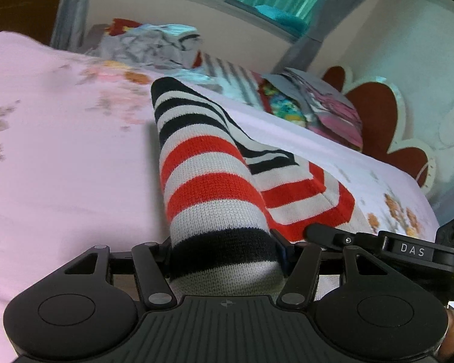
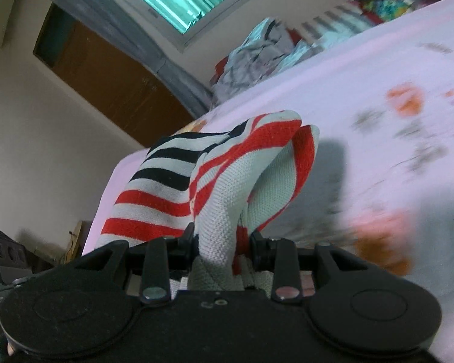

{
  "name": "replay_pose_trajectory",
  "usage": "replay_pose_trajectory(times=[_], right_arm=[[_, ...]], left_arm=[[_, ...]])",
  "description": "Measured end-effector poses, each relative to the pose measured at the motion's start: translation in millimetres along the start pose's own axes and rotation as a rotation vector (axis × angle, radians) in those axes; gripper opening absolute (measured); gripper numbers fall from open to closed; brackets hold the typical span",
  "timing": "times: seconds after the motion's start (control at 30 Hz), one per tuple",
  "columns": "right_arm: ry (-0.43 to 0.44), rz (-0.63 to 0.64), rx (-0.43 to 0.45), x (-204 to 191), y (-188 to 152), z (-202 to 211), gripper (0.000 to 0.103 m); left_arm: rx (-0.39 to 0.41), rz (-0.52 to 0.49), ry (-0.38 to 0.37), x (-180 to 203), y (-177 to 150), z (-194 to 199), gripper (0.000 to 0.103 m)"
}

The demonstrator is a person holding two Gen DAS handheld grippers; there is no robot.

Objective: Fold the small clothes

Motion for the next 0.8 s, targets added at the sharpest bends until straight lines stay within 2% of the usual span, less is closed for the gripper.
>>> replay_pose_trajectory(times=[0.17, 0.33, 0.43, 0.57, 0.67, 0.7, 0.73, 0.8], right_arm=[[-0.026, 0.001, -0.051, -4, -12, -36, 0.033], [-0.065, -0.027, -0.069, 11, -14, -44, 0.038], [-0.081, -0.047, -0.058, 12, -10, -37, 0.043], [-0.094, -0.080, -0.047, 10, -5, -31, 0.050], [-0.106, -0.131, -0.032, 14, 0, -40, 0.055], [-0.105, -0.150, -0.024, 15, 1, -42, 0.055], [-0.121, -0.160, -0.015, 16, 0, -43, 0.048], [-0.172, -0.145, -0.010, 16, -2, -48, 0.041]], left_arm=[[-0.020, 0.030, 0.019, -41, -10, -16, 0.060], [-0.013, 0.054, 0.015, -61, -22, -30, 0.080], [-0.019, 0.083, 0.002, -66, -22, -22, 0.081], [0.057, 0.114, -0.028, -68, -8, 0, 0.081], [0.063, 0.090, -0.012, -69, 4, -6, 0.081], [0.053, 0.080, 0.003, -70, 6, -12, 0.081], [0.034, 0.076, 0.018, -71, 5, -19, 0.081], [-0.012, 0.078, 0.055, -76, 0, -34, 0.081]])
Point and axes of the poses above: each gripper's, at about its wrist camera, not at the fingertips, and z roughly against the way its jaws point, x to its right, y to its top, the point moved 4 cm from there along -z, roughly the way its jaws point, and after that the axes turned 6 degrees about -y, right-handed, at the moved point
